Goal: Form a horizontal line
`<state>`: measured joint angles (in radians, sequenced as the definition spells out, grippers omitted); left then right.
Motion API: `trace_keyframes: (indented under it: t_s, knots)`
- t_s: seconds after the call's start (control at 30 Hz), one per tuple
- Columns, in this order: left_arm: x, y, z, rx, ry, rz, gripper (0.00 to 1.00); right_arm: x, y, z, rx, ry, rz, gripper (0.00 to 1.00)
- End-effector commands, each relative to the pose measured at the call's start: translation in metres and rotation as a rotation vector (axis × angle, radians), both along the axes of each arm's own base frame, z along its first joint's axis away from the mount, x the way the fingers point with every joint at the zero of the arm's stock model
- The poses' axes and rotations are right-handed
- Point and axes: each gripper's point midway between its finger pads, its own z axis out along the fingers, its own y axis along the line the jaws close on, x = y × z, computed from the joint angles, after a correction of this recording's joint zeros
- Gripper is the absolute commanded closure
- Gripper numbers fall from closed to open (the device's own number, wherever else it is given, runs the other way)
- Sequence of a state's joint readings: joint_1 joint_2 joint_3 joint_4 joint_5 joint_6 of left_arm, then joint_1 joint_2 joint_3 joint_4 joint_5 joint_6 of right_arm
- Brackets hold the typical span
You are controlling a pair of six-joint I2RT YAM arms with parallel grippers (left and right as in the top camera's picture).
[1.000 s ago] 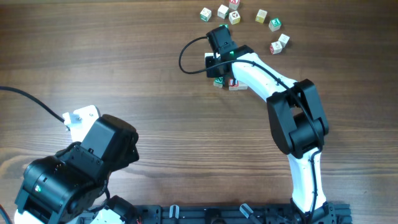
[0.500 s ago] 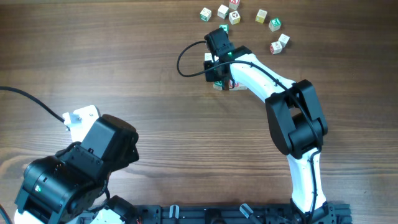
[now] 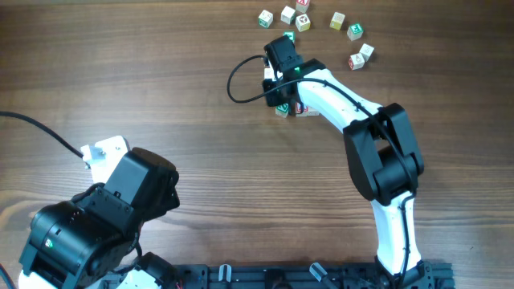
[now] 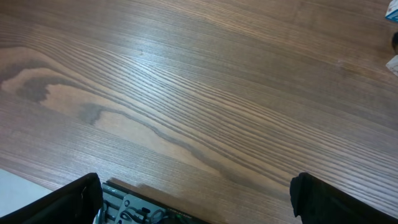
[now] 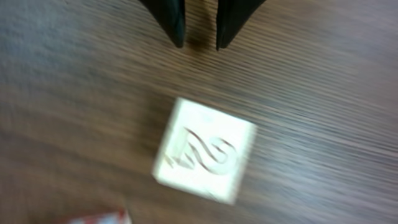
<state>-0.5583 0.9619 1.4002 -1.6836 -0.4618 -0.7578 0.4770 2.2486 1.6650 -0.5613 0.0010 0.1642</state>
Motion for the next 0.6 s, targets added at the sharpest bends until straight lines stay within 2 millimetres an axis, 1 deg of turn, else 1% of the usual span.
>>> trace_keyframes:
  t_s: [0.0,0.13,0.23,0.4,0.57]
  knots:
    - [-0.001,0.000,0.001,-0.005,-0.005,0.002,0.00,0.005,0.031,0.059,0.160,-0.084,0.099,0.79]
    - [-0.001,0.000,0.001,-0.005,-0.005,0.002,0.00,-0.005,0.048,0.063,0.237,-0.047,0.147,0.79]
    - [-0.001,0.000,0.001,-0.005,-0.005,0.002,0.00,-0.011,0.057,0.063,0.252,-0.034,0.148,0.79]
    - [-0.001,0.000,0.001,-0.005,-0.005,0.002,0.00,-0.026,0.078,0.063,0.258,-0.024,0.181,0.76]
    - [-0.001,0.000,0.001,-0.005,-0.005,0.002,0.00,-0.031,0.083,0.059,0.241,-0.012,0.112,0.76]
